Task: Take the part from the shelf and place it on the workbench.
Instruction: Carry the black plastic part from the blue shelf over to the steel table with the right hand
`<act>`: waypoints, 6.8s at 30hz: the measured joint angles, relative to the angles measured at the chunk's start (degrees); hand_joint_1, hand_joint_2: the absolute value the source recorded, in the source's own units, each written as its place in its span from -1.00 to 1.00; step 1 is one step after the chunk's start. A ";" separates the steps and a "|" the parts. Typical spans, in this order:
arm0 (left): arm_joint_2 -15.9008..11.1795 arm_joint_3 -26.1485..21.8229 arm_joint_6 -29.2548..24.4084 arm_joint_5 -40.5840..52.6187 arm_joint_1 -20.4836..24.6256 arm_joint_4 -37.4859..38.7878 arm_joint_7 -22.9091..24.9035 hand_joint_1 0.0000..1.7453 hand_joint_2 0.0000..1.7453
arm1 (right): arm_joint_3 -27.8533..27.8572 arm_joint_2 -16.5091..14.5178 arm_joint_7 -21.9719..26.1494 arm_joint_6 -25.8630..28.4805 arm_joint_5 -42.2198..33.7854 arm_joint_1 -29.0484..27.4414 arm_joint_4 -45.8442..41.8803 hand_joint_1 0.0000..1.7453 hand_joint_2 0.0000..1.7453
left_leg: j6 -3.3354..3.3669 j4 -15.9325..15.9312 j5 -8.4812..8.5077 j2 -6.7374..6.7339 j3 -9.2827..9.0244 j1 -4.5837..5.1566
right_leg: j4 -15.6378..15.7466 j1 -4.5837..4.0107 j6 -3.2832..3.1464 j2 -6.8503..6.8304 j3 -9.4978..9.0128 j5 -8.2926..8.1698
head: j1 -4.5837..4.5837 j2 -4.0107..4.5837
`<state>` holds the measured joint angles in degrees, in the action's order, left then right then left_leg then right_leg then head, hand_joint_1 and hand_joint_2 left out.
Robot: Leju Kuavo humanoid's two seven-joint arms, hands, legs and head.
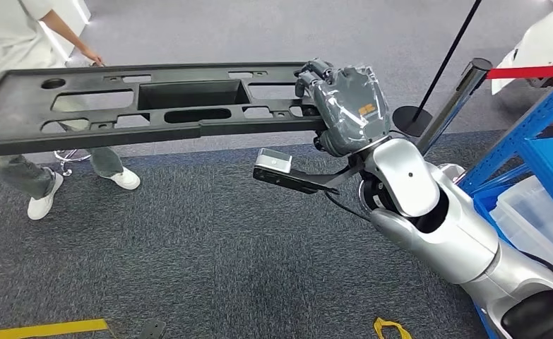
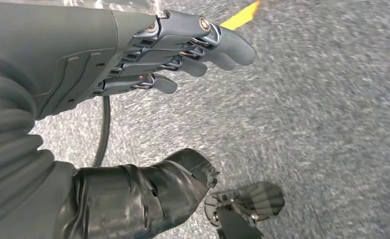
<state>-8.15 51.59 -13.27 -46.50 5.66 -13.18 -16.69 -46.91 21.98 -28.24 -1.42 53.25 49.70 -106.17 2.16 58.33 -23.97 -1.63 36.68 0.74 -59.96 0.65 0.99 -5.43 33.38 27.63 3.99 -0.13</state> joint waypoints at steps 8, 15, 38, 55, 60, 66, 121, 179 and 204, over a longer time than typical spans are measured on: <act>0.01 0.01 0.00 -0.27 0.21 0.00 0.10 -1.00 1.00 | 0.00 2.26 -0.61 -0.78 0.97 -0.08 -1.32 1.00 1.00 | 1.37 0.14 -0.55 5.37 -1.27 -0.25 | -12.30 0.09 0.09 5.66 7.81 2.03 | -0.52 0.00; 0.01 0.03 0.02 -0.52 -0.15 0.00 0.37 -1.00 1.00 | 0.03 4.55 -1.32 -3.14 1.09 0.07 -2.99 1.00 1.00 | -0.66 1.35 -1.27 9.30 -0.11 -0.93 | -0.09 0.43 -0.63 8.73 2.56 -2.70 | -0.31 0.00; -0.20 0.08 0.08 -1.09 0.07 0.00 0.24 -1.00 1.00 | 2.15 9.25 -0.86 -2.91 -6.24 -2.53 -5.26 1.00 1.00 | 1.63 -0.31 -0.69 4.34 -1.51 -0.39 | -15.78 0.10 0.72 5.37 9.16 4.90 | -0.56 0.00; -0.52 0.12 0.43 -1.19 -0.11 0.00 0.08 -1.00 1.00 | 8.43 11.57 1.60 3.31 -21.32 -6.06 -5.28 1.00 1.00 | -2.10 14.20 -5.32 2.11 7.12 -1.52 | 2.58 0.37 -1.40 2.58 0.15 -2.54 | -0.12 0.00; -0.51 0.12 0.50 -1.22 0.08 0.00 -0.13 -1.00 1.00 | 9.50 11.65 2.46 5.03 -23.68 -6.29 -5.41 1.00 1.00 | -1.56 0.42 0.02 -1.35 0.18 -1.08 | 2.08 0.20 -0.11 0.43 -0.65 -1.39 | -0.09 0.00; -0.68 0.12 0.50 -1.25 -0.05 0.00 -0.12 -1.00 1.00 | 10.04 11.98 2.54 5.56 -23.80 -6.63 -5.69 1.00 1.00 | 0.72 -0.26 -0.36 1.58 -0.71 -1.17 | -2.66 0.51 1.36 2.40 0.71 2.16 | -0.55 0.00; -0.32 0.15 0.31 -1.85 0.39 0.02 1.36 -1.00 1.00 | 24.09 9.02 18.80 35.84 -59.07 -24.95 -6.35 1.00 1.00 | -1.90 5.00 -1.98 1.82 2.18 -1.36 | 1.91 0.37 -0.96 3.15 -0.17 -1.53 | -0.18 0.00; -1.21 0.16 3.15 -2.85 0.44 0.02 1.94 -1.00 1.00 | 24.07 8.71 9.04 36.15 -57.14 -21.13 -2.94 1.00 1.00 | -1.71 15.03 -8.43 2.35 6.00 -0.93 | 2.08 0.46 -1.46 5.03 0.14 -1.98 | -0.55 0.00; -1.38 0.16 3.13 -2.78 0.39 0.02 2.22 -1.00 1.00 | 23.15 8.73 7.22 33.69 -57.30 -20.29 -1.82 1.00 1.00 | -0.08 -0.03 -5.19 2.76 -5.47 -0.41 | 1.71 -0.38 -0.93 5.40 2.94 -4.02 | -1.01 0.00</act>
<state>-9.53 51.76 -10.14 -49.28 6.05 -13.16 -14.46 -23.76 30.70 -21.02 32.27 -4.05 29.41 -107.99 2.08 58.30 -29.15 1.13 31.21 0.33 -58.25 0.27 0.06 -0.03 36.32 23.61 2.98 -0.13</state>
